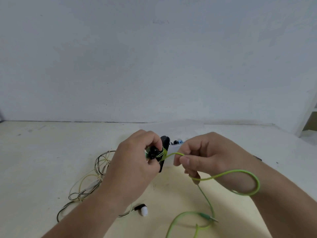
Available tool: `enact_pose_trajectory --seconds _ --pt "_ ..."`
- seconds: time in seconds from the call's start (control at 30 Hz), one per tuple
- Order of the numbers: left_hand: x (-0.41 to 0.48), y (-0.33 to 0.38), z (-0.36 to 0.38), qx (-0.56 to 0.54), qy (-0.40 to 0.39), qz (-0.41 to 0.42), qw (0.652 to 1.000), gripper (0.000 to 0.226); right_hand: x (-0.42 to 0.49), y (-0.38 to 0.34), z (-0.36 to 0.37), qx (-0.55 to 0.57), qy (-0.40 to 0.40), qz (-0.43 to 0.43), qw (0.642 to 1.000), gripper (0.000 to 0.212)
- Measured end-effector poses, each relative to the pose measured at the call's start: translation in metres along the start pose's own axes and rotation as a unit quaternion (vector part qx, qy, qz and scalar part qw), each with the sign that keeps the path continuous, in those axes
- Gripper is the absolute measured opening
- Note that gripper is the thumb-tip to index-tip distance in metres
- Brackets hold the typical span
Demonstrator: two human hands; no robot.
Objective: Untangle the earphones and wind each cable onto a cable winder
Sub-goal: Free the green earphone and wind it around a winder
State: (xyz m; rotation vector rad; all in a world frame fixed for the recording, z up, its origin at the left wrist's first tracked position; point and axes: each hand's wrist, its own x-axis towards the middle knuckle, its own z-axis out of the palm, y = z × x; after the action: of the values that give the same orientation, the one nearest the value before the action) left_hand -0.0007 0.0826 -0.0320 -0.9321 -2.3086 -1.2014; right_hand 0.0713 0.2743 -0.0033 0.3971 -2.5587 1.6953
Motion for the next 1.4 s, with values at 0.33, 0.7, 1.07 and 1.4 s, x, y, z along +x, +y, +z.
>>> enact_pose_trajectory --seconds 0.33,0.7,1.07,1.4 --pt "0.002 0.0 -0.005 0.021 -0.011 0.028 0.999 0.041 -0.003 -0.001 -0.01 -0.04 0.092 0.027 0.995 0.011" --pt "0.001 0.008 -0.001 -0.245 -0.127 -0.083 0.958 0.029 0.009 0.011 -0.001 -0.157 0.219 -0.013 0.963 0.019" --pt "0.006 0.007 -0.001 -0.33 -0.011 -0.131 0.935 0.022 0.014 0.018 0.024 -0.149 0.011 0.088 0.985 0.021" --pt "0.005 0.007 -0.001 -0.263 0.039 -0.156 0.951 0.022 0.004 0.005 0.025 -0.106 -0.097 0.103 0.984 0.019"
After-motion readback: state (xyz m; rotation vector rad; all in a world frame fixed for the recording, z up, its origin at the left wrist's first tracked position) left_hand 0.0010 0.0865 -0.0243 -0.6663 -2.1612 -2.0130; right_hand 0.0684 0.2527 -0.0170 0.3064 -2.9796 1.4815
